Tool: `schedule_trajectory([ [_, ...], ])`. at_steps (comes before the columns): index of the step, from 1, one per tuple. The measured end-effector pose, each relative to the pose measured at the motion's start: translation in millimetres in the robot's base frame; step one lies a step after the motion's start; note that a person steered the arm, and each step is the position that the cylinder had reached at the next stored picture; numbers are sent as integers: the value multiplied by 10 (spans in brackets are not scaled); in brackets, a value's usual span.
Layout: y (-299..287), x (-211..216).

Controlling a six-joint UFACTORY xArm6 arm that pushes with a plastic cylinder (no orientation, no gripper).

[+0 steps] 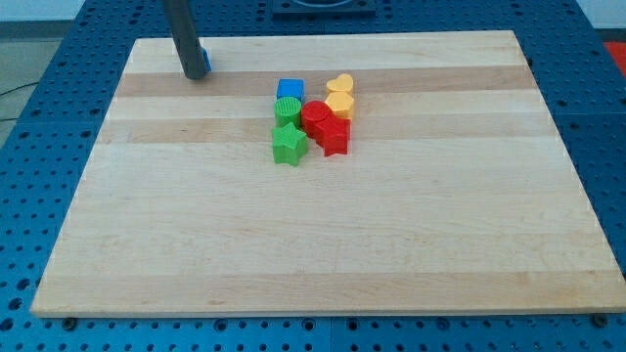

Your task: Place the blue cube right to the blue trinagle

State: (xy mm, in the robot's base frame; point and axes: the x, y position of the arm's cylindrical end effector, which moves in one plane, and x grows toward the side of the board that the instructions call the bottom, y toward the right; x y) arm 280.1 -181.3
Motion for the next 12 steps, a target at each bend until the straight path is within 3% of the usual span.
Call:
schedule_trajectory([
  [1, 316, 789],
  [2, 882, 1041],
  [3, 1343, 882],
  [4, 1374, 430],
  [7, 1489, -285],
  [12, 1222, -336],
])
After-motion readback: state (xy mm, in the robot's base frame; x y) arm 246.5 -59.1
